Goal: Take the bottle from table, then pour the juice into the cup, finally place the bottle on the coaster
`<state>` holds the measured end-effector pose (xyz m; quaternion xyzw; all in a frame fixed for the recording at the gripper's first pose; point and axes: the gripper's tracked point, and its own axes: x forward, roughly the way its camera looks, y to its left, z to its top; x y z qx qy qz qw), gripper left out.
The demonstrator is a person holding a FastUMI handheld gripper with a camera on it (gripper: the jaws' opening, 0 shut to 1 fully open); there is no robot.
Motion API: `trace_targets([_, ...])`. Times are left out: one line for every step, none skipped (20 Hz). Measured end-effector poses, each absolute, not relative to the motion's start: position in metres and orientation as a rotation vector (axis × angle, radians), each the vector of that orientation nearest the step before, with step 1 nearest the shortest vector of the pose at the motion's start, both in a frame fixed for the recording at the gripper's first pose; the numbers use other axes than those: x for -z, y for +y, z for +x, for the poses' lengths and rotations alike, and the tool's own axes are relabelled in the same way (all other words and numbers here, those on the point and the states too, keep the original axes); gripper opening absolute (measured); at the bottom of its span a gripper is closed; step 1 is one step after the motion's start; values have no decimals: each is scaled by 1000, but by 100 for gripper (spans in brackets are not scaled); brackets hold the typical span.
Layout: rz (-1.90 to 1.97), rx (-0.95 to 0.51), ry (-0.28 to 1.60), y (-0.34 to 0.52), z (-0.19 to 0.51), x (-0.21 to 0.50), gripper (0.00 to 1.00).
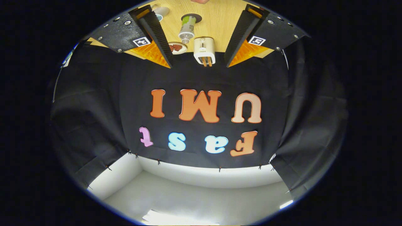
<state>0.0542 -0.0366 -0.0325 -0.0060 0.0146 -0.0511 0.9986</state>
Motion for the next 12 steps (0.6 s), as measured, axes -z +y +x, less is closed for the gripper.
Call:
trace_targets([-5,79,7,-27,51,22,97])
trace_targets([6,59,-17,-18,46,12,97])
trace_targets([21,39,-32,-10,42,6,97])
trace_targets([34,22,-44,-3,36,2,97])
trace_targets([50,5,-57,2,34,-2,97])
trace_targets([72,-28,-72,13,34,-7,97])
trace_targets([92,-64,-73,25,33,-8,97])
trace_targets([104,-84,-72,33,30,-7,97])
trace_targets([103,-90,-73,35,28,-9,97])
trace_targets([101,-93,-73,35,28,-10,97])
trace_targets([100,-95,-78,36,28,-11,97])
trace_targets([102,-97,-79,37,28,-12,97])
